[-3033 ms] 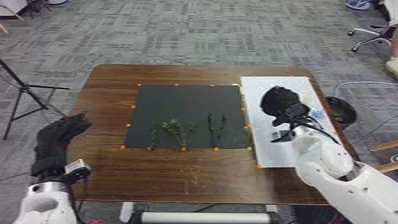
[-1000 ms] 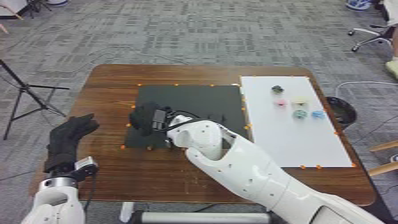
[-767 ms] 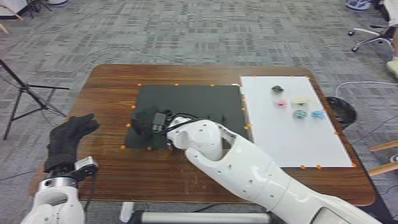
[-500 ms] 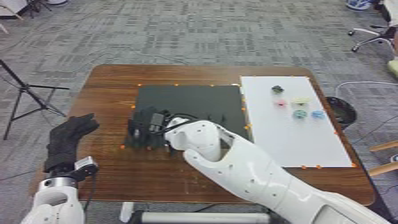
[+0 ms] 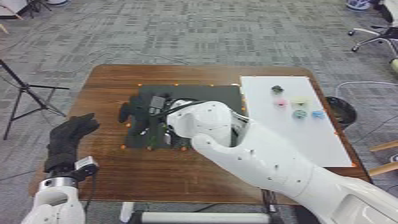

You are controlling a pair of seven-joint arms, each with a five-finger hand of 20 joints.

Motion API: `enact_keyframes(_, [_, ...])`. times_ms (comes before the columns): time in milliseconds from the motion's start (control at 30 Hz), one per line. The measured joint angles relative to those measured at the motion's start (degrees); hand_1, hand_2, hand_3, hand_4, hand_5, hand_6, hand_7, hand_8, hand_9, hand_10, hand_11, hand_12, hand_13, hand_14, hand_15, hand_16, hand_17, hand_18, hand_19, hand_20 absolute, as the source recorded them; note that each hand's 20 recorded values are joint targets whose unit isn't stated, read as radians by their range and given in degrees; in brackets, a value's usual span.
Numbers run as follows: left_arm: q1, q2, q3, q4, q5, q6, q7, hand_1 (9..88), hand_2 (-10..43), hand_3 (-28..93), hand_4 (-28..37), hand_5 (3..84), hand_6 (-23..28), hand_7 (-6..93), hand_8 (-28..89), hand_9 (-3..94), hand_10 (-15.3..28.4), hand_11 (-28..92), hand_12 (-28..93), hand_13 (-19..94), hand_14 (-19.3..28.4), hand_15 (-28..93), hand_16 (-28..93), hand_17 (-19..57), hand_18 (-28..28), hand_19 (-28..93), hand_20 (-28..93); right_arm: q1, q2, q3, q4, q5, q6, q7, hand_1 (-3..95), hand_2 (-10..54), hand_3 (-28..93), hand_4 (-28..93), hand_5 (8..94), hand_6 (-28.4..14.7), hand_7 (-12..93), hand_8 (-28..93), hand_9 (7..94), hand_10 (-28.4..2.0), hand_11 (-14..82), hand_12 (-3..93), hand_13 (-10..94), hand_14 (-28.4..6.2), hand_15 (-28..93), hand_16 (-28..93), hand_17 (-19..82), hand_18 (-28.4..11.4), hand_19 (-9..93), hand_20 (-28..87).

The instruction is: Arrange flowers

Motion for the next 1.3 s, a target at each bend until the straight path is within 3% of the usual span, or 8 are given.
enact_keyframes(133, [0.21, -0.27, -0.02, -0.32, -0.03, 0.31, -0.12, 24.9, 8.1, 68, -27.1, 58.5, 1.7, 17.4, -7, 56.4, 15.1, 23, 15, 47, 19.0, 27, 2, 10.8, 12.2, 12, 22, -1.26, 6.74, 5.47, -8.74, 5.77, 5.49, 0.16, 28.5, -9.5, 67, -14, 45.3, -2.7, 9, -5, 44.8, -17.1, 5.7, 18.6, 52, -16.7, 25, 30, 23, -21.2, 50, 42])
enact_keyframes(233, [0.53, -0.51, -0.11, -0.64, -0.02, 0.57, -0.31, 25.2, 7.8, 68, -27.0, 58.5, 1.7, 17.4, -7, 56.5, 15.1, 23, 15, 47, 18.9, 28, 2, 10.8, 12.2, 12, 22, -3.89, 12.71, 11.71, -14.15, 5.77, 12.61, 0.97, 28.2, -9.5, 67, -15, 45.4, -2.9, 9, -5, 46.0, -16.8, 6.1, 19.0, 53, -16.3, 25, 30, 24, -21.4, 51, 43])
enact_keyframes(300, [0.83, -0.66, -0.19, -0.86, -0.01, 0.74, -0.35, 25.3, 7.7, 68, -26.9, 58.5, 1.7, 17.4, -7, 56.5, 15.1, 23, 15, 47, 18.9, 27, 2, 10.7, 12.2, 12, 22, -5.99, 16.82, 15.92, -15.88, 5.62, 17.43, 1.7, 30.1, -9.5, 67, -15, 50.8, -2.3, 13, -5, 53.8, -16.2, 8.6, 19.8, 60, -13.9, 29, 31, 27, -21.0, 56, 46])
enact_keyframes(400, [1.63, -0.99, -0.43, -1.36, 0.0, 0.8, -0.32, 25.4, 7.6, 68, -26.8, 58.4, 1.8, 17.5, -7, 56.4, 15.1, 23, 15, 47, 19.0, 27, 2, 10.8, 12.3, 12, 22, -9.91, 22.92, 22.13, -15.86, 4.95, 23.32, 2.64, 32.4, -9.5, 67, -15, 54.7, -1.9, 16, -5, 59.0, -15.8, 12.3, 20.7, 65, -12.1, 32, 31, 30, -20.9, 60, 49])
enact_keyframes(567, [2.93, -1.6, -0.58, -1.84, 0.03, 0.8, -0.11, 25.6, 7.6, 67, -26.7, 58.5, 1.8, 17.5, -7, 56.4, 15.1, 23, 15, 47, 19.1, 28, 2, 10.8, 12.3, 12, 22, -17.26, 31.02, 29.34, -10.93, 1.81, 30.01, 4.15, 34.2, -9.5, 68, -16, 55.9, -1.8, 17, -5, 60.2, -15.6, 13.9, 21.1, 66, -11.4, 34, 32, 30, -21.0, 63, 51])
enact_keyframes(800, [3.36, -1.95, -0.58, -1.89, 0.15, 0.69, -0.04, 25.7, 7.5, 67, -26.6, 58.4, 1.7, 17.7, -7, 56.4, 15.0, 23, 15, 47, 19.1, 28, 2, 10.8, 12.3, 12, 22, -25.7, 33.28, 35.19, -4.61, -0.41, 27.81, 6.25, 35.5, -9.5, 68, -16, 56.0, -1.5, 18, -6, 60.8, -15.3, 14.6, 21.2, 67, -11.0, 38, 32, 31, -21.0, 64, 53])
enact_keyframes(1300, [3.86, -2.07, -0.64, -2.34, 0.23, 0.61, -0.05, 25.7, 7.5, 67, -26.5, 58.3, 1.7, 17.6, -7, 56.5, 15.1, 23, 15, 47, 19.1, 28, 2, 11.2, 12.4, 13, 22, -36.81, 33.45, 43.81, -3.57, -3.77, 22.74, 6.85, 37.4, -9.5, 69, -16, 56.3, -1.0, 19, -6, 60.6, -14.6, 15.2, 21.3, 67, -10.9, 39, 32, 31, -20.8, 64, 54])
